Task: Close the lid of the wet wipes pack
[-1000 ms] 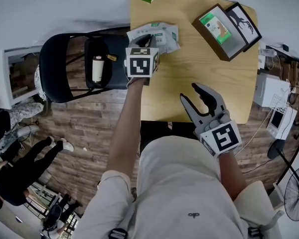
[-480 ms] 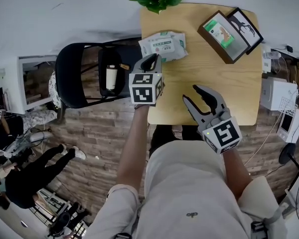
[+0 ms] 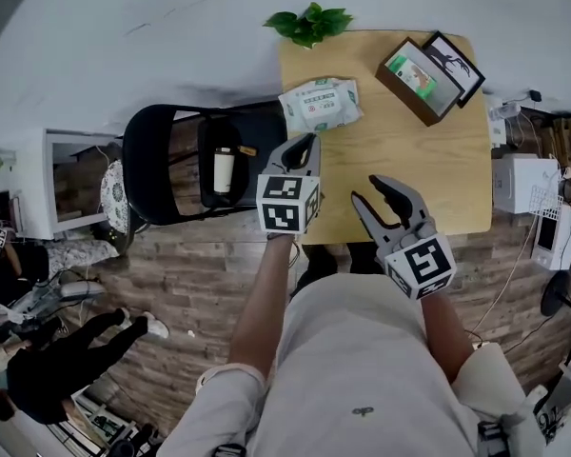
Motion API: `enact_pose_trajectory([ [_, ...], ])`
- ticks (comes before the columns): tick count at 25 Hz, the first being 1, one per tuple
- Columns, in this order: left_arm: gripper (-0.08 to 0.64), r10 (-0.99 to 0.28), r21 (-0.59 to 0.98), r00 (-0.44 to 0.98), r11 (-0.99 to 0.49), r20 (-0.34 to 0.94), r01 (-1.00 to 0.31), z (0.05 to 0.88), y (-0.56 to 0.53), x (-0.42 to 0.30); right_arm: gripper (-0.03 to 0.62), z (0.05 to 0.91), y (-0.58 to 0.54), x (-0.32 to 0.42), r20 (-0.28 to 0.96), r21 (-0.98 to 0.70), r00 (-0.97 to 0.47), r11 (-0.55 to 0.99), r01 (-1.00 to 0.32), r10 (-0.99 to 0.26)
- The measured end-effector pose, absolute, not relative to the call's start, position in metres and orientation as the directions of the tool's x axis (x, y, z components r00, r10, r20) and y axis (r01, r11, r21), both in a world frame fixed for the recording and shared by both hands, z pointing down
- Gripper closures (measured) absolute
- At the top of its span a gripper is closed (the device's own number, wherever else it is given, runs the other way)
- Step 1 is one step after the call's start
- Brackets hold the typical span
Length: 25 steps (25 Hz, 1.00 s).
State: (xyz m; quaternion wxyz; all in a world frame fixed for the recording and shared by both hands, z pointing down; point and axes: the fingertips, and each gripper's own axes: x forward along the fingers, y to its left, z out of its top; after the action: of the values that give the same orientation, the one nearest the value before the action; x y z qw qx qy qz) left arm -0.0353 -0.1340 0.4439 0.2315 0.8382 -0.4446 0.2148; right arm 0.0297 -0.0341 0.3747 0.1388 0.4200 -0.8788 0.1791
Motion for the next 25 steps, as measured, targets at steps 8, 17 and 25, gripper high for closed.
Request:
enact_pose_trajectory([
  [8,0.549,-0.657,0.216,0.584,-0.557,0.477,-0.802,0.396,-0.082,-0.055,0.462,0.345,-0.001,0.002,0.365,-0.139,-0.564,0.556,-0.82,-0.741],
  [17,0.551,-0.672,0.239,0.635,-0.591,0.381,-0.77,0.351,-0.025,-0.087,0.533,0.316,0.027,-0.026,0.318,-0.094,-0.531,0.531,-0.842,-0.785],
  [25,0.551,-0.668,0.225,0.664,-0.628,0.336,-0.746,0.326,0.015,-0.105,0.58,0.304,0.045,-0.045,0.28,-0.089,-0.516,0.513,-0.854,-0.81],
])
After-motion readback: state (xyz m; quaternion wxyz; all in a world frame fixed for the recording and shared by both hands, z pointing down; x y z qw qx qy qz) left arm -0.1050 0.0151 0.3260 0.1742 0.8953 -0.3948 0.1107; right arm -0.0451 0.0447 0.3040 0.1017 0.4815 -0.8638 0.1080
